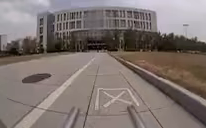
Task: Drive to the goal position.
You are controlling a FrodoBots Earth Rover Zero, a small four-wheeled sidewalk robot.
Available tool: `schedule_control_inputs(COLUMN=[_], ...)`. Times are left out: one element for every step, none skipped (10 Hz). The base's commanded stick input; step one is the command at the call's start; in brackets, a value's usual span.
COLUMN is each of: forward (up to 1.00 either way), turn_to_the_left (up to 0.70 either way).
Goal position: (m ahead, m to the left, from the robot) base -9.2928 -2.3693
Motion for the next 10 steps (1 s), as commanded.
schedule_control_inputs(forward=[0.7,0.7,0.7,0.7,0.7,0.7,0.7,0.7,0.7,0.7], turn_to_the_left=[0.0,0.0,0.0,0.0,0.0,0.0,0.0,0.0,0.0,0.0])
